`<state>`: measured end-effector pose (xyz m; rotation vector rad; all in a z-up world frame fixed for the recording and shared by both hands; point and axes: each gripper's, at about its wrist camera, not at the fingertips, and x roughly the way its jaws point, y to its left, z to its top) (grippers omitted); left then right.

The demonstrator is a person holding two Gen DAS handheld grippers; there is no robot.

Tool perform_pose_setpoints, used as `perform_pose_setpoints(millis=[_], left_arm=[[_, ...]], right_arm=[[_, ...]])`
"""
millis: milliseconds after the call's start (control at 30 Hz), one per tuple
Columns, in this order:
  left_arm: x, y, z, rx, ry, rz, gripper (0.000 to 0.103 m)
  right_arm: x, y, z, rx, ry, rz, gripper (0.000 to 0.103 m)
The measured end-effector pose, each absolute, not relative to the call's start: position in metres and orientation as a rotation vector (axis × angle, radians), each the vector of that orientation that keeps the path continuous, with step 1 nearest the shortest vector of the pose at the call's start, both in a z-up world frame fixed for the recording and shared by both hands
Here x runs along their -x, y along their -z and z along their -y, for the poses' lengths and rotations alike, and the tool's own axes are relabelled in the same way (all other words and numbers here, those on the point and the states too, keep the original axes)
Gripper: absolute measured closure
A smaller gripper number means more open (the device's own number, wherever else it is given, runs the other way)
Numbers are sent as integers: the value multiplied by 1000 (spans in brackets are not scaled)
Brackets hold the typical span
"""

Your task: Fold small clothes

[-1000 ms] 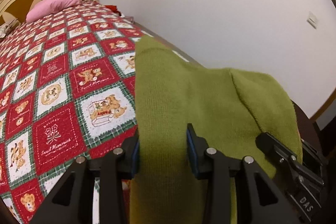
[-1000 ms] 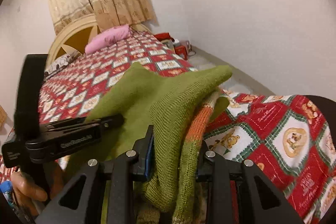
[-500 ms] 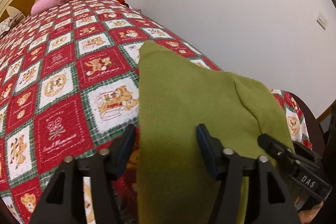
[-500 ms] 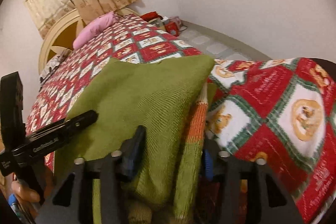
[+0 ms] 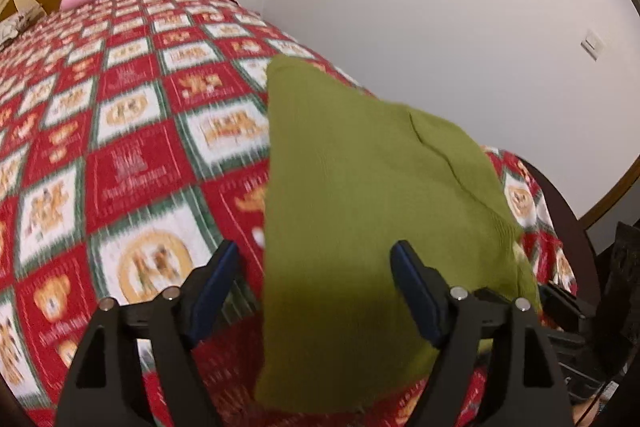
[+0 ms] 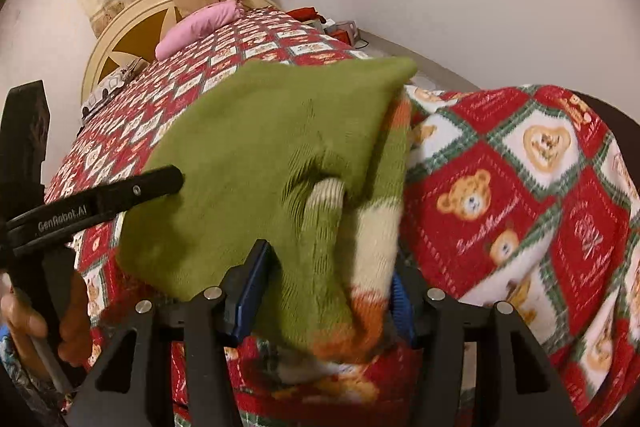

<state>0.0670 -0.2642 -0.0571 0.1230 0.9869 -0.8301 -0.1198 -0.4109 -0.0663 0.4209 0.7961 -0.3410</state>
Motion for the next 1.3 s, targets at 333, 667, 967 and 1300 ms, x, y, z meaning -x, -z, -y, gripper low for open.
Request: perform_pose_setpoints(millis=[333,667,967,1300], left_arm=[[-53,51,262,-76,908,-1025,61],[-47,70,246,-123,847,-1005,46],[-22,54,222,-241,768,-853,33],[28,-4,190,-270,740,-602,0]], right_arm=[[120,51,403,-479,329,-819,81],[131,62,392,-418,353,-813,80],[161,38,368,-325,457,-771,71],[203,-22,311,-90,614,-636,52]])
